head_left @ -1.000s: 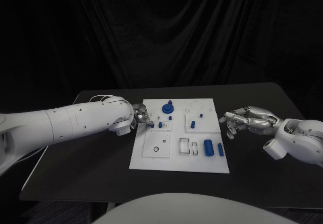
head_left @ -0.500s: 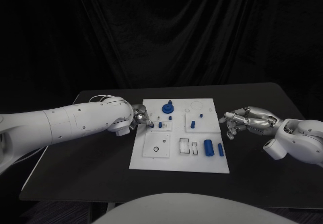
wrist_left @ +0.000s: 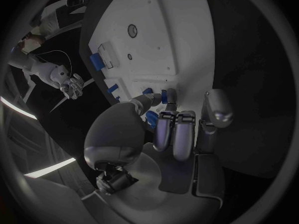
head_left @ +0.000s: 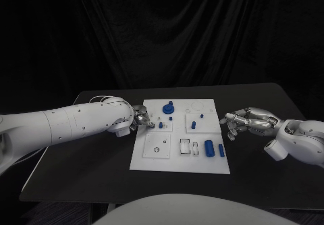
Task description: Assemble the parts on the task board
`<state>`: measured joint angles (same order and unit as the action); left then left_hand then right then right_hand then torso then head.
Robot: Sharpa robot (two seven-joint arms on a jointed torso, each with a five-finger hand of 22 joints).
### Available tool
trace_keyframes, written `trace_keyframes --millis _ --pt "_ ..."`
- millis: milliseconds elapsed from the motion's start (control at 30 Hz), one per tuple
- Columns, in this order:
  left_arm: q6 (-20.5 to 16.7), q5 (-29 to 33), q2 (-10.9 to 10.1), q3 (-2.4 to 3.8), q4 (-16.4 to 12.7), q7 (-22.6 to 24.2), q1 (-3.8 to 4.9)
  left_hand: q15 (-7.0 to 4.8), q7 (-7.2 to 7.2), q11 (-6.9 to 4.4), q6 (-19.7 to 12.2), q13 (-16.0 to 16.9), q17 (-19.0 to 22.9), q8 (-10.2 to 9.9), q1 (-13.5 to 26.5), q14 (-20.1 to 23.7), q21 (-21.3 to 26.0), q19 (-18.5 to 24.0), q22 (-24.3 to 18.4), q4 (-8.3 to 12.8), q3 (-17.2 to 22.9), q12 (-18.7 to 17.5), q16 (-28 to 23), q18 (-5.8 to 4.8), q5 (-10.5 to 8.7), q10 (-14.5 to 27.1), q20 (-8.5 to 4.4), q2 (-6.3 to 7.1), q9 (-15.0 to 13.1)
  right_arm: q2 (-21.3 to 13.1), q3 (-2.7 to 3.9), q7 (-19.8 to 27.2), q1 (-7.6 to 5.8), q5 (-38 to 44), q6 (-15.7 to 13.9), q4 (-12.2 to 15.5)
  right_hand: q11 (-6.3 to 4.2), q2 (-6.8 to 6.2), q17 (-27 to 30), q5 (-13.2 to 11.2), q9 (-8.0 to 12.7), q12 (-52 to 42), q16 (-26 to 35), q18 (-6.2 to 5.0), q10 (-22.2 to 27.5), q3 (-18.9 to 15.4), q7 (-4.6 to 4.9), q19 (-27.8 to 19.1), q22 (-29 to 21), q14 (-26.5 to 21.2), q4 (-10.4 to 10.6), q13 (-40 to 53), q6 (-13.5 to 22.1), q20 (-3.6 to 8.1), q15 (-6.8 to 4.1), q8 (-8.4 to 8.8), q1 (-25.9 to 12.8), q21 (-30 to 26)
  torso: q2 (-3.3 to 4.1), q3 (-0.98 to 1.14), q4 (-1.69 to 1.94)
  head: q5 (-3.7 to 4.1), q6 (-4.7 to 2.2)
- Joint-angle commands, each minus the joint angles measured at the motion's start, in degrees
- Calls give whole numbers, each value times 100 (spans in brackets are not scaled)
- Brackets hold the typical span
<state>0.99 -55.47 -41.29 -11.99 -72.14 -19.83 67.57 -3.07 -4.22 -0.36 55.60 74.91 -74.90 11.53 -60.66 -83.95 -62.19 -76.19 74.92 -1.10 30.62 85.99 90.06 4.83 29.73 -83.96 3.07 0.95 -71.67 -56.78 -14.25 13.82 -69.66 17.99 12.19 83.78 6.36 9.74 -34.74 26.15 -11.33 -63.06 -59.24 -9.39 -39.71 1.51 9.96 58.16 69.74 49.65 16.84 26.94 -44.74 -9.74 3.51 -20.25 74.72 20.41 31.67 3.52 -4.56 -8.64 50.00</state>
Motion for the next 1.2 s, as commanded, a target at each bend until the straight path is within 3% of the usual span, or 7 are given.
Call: trace_keyframes --millis 33,167,200,367,533,967,1200 --pt "153 32 43 -11 7 188 -32 -39 114 -40 173 1216 -1510 26 -36 -605 28 52 707 262 294 -35 -6 119 -82 -215 -4 -31 -17 -3 4 -86 15 0 66 10 11 35 6 -38 -1 -36 -21 -90 44 -25 -7 -30 5 -32 6 -7 48 -2 15 -18 -12 18 0 2 0 -5 0" --pt "159 32 77 -11 53 211 -32 -35 119 -38 140 1212 -1510 16 4 -605 52 68 704 216 268 -39 -6 120 -667 -214 -3 -90 -45 5 4 -89 15 0 73 8 11 35 6 -38 -1 -36 -21 -90 44 -25 -7 -30 5 -32 6 -7 48 -2 15 -18 -12 18 2 1 1 -1 0" --pt "155 32 85 -11 66 212 -32 -32 121 -33 112 1206 -1510 -4 27 -605 66 75 701 156 202 -47 -6 120 -990 -206 2 -121 -45 7 4 -91 15 0 74 7 11 35 6 -38 -1 -36 -21 -90 44 -25 -7 -30 5 -32 6 -7 48 -2 15 -18 -12 18 1 0 -1 0 0" --pt "100 32 106 -11 124 220 -32 -13 93 -10 17 1189 -1510 -86 83 -605 155 119 679 -24 50 -73 -6 135 -1271 -177 16 -190 -4 9 4 -100 15 0 80 6 11 35 6 -38 -1 -36 -21 -90 44 -25 -7 -30 5 -32 6 -7 48 -2 15 -18 -12 18 0 3 -2 1 0" --pt "69 32 130 -11 173 230 -32 5 70 7 -57 1179 -1510 -147 21 -605 190 137 673 -72 20 -91 -6 141 -1099 -154 28 -229 31 14 4 -108 15 0 90 -1 11 35 6 -38 -1 -36 -21 -90 44 -25 -7 -30 5 -32 6 -7 48 -2 15 -18 -12 18 0 1 -9 -15 0" --pt "-1 32 174 -11 245 298 -32 47 -4 60 -119 1166 -1510 -197 -221 -605 258 179 662 -105 253 -113 -6 154 -233 -119 70 -324 40 27 4 -131 15 0 127 -11 14 45 11 -47 -1 -41 -23 -89 50 -30 -5 -38 8 -40 7 -8 51 -5 19 -28 -24 16 -5 -1 -1 -8 0" --pt "-147 32 186 -11 254 428 -33 54 -18 71 -126 1164 -1510 -202 -260 -605 259 184 662 -124 343 -116 -6 156 -194 -115 75 -384 38 34 4 -142 16 0 146 -18 16 53 14 -64 -2 -47 -26 -89 54 -36 -4 -44 11 -46 6 -9 49 -7 21 -39 -36 15 -2 -1 -3 -15 0"
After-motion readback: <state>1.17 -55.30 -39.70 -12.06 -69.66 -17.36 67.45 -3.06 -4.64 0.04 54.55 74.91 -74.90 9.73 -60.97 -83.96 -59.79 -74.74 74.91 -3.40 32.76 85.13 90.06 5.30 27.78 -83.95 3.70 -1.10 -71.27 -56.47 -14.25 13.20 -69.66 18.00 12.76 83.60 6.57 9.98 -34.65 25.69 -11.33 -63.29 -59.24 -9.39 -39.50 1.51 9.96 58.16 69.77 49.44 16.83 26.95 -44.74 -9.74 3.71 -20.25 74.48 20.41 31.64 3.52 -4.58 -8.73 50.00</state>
